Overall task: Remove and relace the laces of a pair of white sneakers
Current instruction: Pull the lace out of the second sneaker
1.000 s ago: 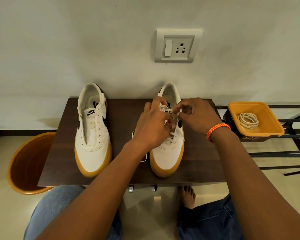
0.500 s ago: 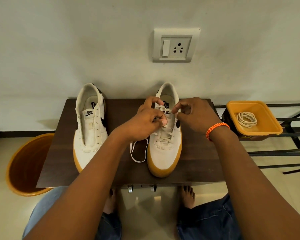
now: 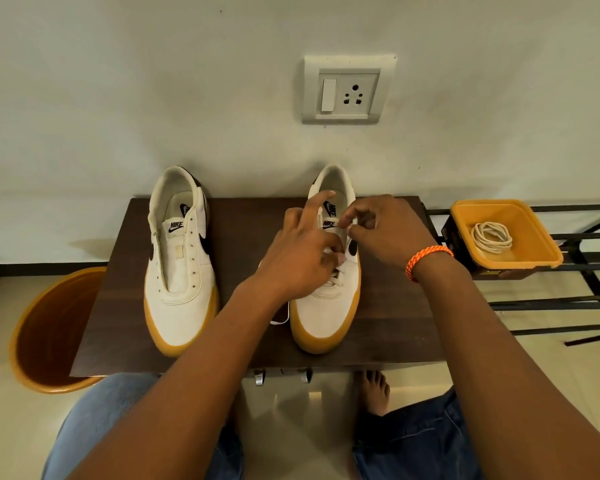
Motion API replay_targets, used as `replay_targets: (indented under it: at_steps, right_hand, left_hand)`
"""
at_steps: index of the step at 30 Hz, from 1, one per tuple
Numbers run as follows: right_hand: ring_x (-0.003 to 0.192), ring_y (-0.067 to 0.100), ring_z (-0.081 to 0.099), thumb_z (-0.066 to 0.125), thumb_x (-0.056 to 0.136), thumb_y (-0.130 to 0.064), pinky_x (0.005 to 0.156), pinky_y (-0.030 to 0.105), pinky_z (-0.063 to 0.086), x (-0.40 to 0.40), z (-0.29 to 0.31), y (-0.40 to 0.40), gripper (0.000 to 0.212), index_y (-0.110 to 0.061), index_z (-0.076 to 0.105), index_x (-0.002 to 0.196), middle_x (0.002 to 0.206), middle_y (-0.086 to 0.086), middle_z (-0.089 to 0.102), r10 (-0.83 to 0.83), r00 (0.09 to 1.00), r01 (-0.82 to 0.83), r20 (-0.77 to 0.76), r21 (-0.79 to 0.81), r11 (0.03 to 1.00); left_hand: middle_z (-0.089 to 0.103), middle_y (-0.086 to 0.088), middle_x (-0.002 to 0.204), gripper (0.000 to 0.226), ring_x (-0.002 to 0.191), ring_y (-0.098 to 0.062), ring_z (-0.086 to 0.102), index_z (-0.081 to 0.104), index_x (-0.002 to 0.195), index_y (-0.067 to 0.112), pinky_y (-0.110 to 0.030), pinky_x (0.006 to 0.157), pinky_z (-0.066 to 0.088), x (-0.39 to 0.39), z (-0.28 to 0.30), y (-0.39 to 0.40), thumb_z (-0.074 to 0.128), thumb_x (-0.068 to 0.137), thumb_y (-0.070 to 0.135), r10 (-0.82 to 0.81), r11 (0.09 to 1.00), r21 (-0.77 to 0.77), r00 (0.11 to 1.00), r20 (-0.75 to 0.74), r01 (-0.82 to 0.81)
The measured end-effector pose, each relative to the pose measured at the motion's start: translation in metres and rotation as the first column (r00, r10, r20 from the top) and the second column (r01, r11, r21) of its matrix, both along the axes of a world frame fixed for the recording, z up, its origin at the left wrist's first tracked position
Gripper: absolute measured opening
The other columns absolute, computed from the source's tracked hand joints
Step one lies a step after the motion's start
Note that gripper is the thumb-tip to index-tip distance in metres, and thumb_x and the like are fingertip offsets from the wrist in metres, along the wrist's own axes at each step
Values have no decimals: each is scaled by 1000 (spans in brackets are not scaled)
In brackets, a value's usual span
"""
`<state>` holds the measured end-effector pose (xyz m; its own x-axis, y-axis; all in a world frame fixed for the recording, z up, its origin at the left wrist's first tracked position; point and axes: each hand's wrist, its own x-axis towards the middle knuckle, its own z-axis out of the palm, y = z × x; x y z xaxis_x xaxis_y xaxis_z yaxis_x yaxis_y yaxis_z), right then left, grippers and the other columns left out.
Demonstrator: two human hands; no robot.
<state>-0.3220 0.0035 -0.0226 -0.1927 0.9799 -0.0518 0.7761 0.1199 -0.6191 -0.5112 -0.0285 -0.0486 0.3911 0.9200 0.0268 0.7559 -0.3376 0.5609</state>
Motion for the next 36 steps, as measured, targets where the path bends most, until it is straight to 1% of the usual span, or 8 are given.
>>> replay_targets:
  at_steps: [6,12,19,26,29,32,34,36]
  right_hand:
    - [82,12,69,70,89,-19,84,39,61,-1,2,-1,16,-33,77,92,87,-7,73,15,999,-15,30,7,1000]
    - [82,12,69,71,87,-22,82,40,61,-3,2,-2,13,-32,78,90,86,-7,73,-8,999,7,51,27,1000]
    - [80,12,68,70,88,-22,82,41,61,-1,1,-1,12,-31,77,89,82,-10,72,-25,998,22,63,45,999]
    - [82,14,69,72,90,-26,84,41,61,-2,-2,1,10,-30,78,95,88,-6,73,-9,996,4,88,53,999]
    - [81,12,69,71,90,-26,83,40,61,-2,-2,1,9,-31,78,93,84,-9,73,-18,997,14,81,49,999]
    - [80,12,69,70,91,-26,82,40,61,-2,0,1,10,-31,77,94,80,-10,72,-14,997,11,79,34,999]
    - [79,11,68,69,92,-25,83,39,61,-3,1,1,11,-31,77,94,81,-11,71,-18,998,17,62,26,1000]
    - [79,9,67,69,92,-22,83,39,61,-3,1,-1,12,-32,76,95,86,-10,69,-21,999,19,46,41,999]
  left_hand:
    - [21,23,165,6,142,-17,22,81,93,28,-39,91,54,1,0,3,79,92,23,59,997,-57,996,62,-56]
    - [45,15,151,12,135,-14,34,78,92,24,-38,79,57,3,-2,3,68,97,27,116,991,66,993,-12,-115]
    - [61,11,135,13,124,-15,43,79,106,20,-28,96,42,1,-2,8,71,99,26,120,984,120,987,110,-133]
    - [62,1,122,16,109,-14,51,66,113,16,-30,83,53,7,-4,6,62,101,25,145,956,264,989,-37,-130]
    - [63,0,118,10,105,-13,57,67,107,14,-30,86,53,6,-3,9,60,104,21,181,952,226,974,137,-208]
    - [66,3,105,9,91,-5,62,69,99,16,-22,80,51,-4,10,16,61,104,16,297,941,4,834,466,-337]
    - [67,-2,91,18,72,-8,58,67,92,17,-22,65,47,-14,22,20,57,106,13,394,918,-255,622,677,-304]
    - [62,-6,86,24,63,-11,48,63,89,12,-24,56,38,-27,33,23,50,109,10,409,912,-383,381,829,-146]
